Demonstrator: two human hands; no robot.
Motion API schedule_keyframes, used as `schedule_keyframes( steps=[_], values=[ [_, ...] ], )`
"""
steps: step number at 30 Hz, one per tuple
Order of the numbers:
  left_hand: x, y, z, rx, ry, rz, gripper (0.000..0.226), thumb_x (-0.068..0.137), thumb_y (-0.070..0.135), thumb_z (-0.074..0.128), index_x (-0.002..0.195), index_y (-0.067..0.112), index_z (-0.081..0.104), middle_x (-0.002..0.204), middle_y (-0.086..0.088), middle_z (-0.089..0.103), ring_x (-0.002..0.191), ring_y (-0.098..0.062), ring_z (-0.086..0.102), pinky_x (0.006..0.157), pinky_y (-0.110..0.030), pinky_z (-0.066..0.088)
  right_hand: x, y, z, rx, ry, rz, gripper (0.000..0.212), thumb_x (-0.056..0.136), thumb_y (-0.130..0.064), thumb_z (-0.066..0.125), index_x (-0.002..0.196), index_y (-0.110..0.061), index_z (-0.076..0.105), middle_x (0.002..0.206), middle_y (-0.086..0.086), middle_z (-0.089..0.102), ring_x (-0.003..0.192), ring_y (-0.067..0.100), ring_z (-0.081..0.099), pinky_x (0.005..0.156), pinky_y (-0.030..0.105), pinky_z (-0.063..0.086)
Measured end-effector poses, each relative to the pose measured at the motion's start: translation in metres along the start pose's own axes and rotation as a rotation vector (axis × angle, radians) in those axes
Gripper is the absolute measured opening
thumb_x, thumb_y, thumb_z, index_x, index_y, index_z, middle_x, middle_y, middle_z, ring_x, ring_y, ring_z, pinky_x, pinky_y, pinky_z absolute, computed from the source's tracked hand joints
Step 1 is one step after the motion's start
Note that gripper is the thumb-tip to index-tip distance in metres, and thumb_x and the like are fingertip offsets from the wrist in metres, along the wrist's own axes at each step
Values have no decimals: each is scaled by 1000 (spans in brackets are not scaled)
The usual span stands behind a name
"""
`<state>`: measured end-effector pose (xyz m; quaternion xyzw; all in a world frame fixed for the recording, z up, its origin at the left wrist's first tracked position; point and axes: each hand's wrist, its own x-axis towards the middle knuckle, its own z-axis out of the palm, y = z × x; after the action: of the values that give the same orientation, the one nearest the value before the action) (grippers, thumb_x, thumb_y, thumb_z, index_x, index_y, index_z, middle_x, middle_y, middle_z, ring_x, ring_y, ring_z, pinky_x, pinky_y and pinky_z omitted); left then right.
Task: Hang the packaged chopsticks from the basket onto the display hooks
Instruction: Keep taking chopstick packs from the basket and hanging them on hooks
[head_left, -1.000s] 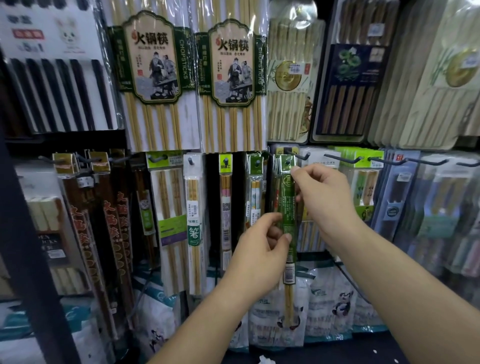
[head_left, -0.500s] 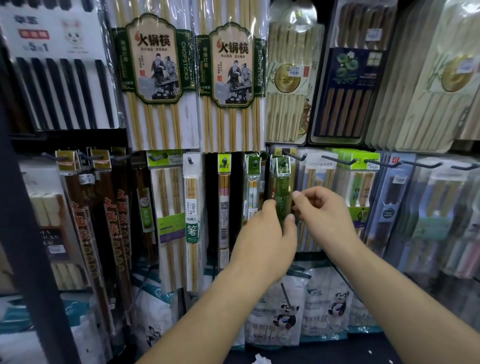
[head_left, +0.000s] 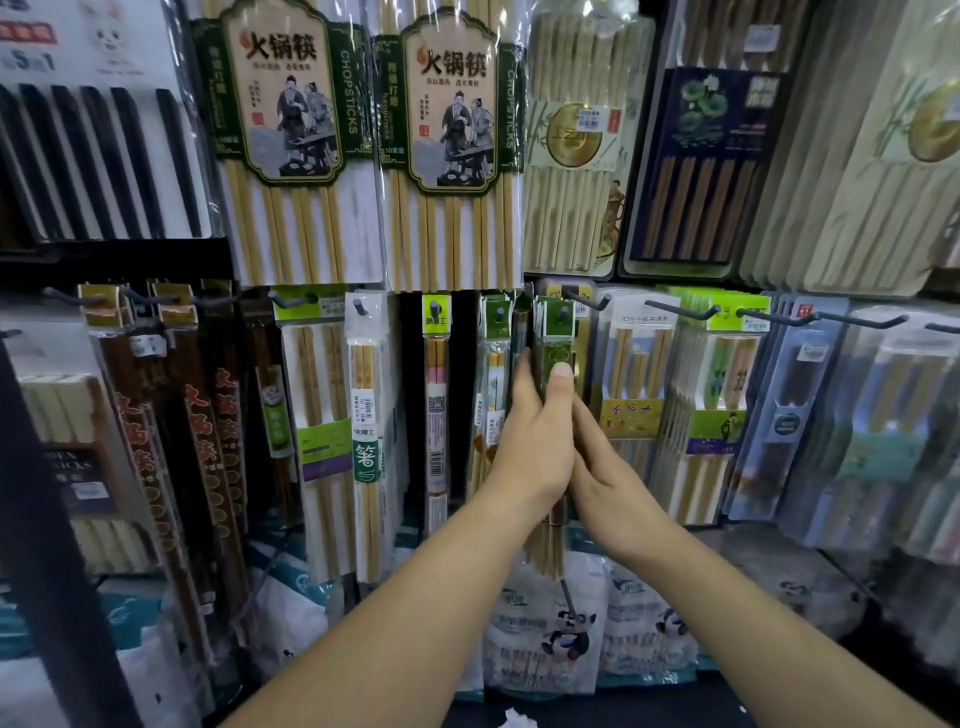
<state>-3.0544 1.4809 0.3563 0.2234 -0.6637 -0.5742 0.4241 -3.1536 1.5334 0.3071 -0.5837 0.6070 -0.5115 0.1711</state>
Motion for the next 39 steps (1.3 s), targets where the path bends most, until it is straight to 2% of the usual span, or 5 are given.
schedule_keyframes(
  steps=[16,22,30,34,39],
  values=[
    [40,-6,10,-68,91,-141,62,106,58,30,163,40,11,165,1,32,151,-23,31,120,-42,22,39,23,8,2,-20,-109,71,106,-14,49,163,-19,8,167,-2,23,140,-18,27,107,4,30],
    [19,-10,4,-138,25,-178,67,104,62,34,162,42,5,169,5,24,155,-20,22,122,-42,17,17,21,11,85,-7,-25,66,108,-33,44,161,-44,6,166,-20,19,149,-3,24,124,40,28],
    [-53,-54,-16,97,-147,-507,77,101,68,35,163,25,21,167,1,29,152,-23,30,122,-42,25,-71,39,22,-122,122,234,48,103,-39,53,149,-32,43,141,-15,53,120,-7,53,94,18,51],
    [-103,-96,-42,227,-271,-683,39,102,54,46,119,23,61,131,-4,65,113,-19,64,101,-39,50,-115,60,43,-122,66,400,28,102,-41,56,128,-32,57,118,-17,62,102,-3,61,70,9,47],
    [-160,-161,-111,474,-172,-719,28,103,36,53,85,17,63,92,-19,70,85,-34,68,83,-41,55,-159,87,100,-121,-110,512,9,102,-33,58,97,-31,65,88,-6,66,82,8,63,66,18,44]
  ],
)
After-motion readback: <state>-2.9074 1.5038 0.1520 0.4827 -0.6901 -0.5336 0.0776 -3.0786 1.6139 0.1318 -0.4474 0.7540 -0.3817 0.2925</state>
